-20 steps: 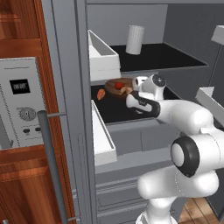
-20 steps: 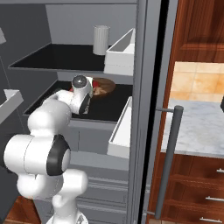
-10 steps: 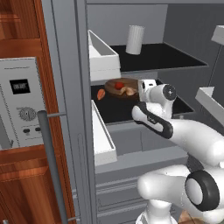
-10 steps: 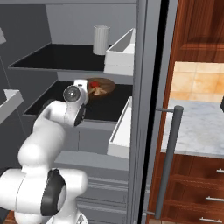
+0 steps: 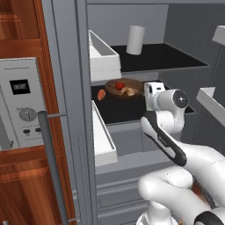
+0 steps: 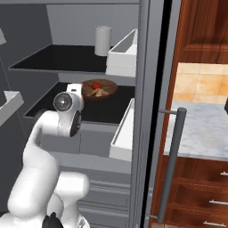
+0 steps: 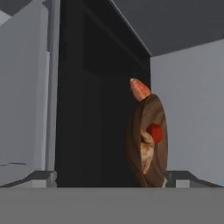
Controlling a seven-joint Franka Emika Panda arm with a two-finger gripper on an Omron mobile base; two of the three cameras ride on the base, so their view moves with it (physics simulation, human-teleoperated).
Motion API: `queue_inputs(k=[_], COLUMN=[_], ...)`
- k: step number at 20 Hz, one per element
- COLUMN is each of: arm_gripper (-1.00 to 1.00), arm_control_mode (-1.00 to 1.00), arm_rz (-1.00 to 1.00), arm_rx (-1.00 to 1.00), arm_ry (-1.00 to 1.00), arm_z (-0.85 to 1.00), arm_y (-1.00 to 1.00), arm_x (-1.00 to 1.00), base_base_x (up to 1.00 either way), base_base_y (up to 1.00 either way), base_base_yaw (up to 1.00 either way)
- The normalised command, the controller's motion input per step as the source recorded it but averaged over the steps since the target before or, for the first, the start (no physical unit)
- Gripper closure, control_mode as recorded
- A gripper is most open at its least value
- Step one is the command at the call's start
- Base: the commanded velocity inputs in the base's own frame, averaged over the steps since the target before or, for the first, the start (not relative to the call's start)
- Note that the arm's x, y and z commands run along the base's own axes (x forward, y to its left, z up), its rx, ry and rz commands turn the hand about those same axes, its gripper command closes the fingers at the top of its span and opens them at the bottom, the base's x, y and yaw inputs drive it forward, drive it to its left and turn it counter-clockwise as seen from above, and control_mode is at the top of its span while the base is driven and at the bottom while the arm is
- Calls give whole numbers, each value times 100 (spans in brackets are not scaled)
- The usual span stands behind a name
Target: Pick the chicken drumstick and bell pepper from their plates and place them in the bowl. Then put the bowl in the fridge.
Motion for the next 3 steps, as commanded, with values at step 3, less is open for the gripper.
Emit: queue_inputs(k=[3], arm_gripper=[-100], arm_control_mode=[-100], arm_rz=[-1], arm_rx=[0], arm_ry=[0], arm_z=[12], arm_y=[0], arm_x=[-70], base_base_x=[0], base_base_y=[0], base_base_yaw=[0])
